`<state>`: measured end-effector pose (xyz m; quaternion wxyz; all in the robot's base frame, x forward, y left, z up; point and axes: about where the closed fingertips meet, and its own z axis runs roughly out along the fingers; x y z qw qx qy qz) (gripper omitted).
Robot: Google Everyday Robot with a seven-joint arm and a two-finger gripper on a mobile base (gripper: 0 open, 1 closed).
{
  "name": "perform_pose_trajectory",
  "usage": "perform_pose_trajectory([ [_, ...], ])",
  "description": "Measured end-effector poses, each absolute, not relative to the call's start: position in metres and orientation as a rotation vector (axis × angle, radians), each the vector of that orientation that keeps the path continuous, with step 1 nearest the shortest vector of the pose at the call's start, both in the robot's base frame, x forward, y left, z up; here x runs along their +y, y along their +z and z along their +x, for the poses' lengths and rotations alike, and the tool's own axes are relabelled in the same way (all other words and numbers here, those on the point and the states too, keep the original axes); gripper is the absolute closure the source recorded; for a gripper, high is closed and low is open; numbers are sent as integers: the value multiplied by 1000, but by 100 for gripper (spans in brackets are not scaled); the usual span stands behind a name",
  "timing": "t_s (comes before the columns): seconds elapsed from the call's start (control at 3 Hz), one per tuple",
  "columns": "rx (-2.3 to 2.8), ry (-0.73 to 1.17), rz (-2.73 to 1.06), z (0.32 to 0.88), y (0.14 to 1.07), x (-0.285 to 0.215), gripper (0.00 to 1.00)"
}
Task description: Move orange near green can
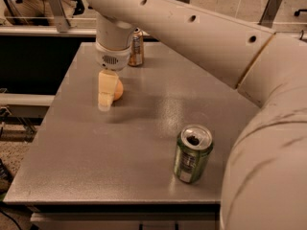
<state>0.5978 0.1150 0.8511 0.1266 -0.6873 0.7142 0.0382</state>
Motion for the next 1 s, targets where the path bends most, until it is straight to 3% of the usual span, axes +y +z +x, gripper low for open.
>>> perform_pose_trajectory([
  [0.33, 2100, 90, -2019, 596, 845, 115, 0],
  [0.67, 2119, 78, -2024, 594, 845, 113, 17],
  [1.0, 2123, 78, -2028, 591, 847, 115, 41],
])
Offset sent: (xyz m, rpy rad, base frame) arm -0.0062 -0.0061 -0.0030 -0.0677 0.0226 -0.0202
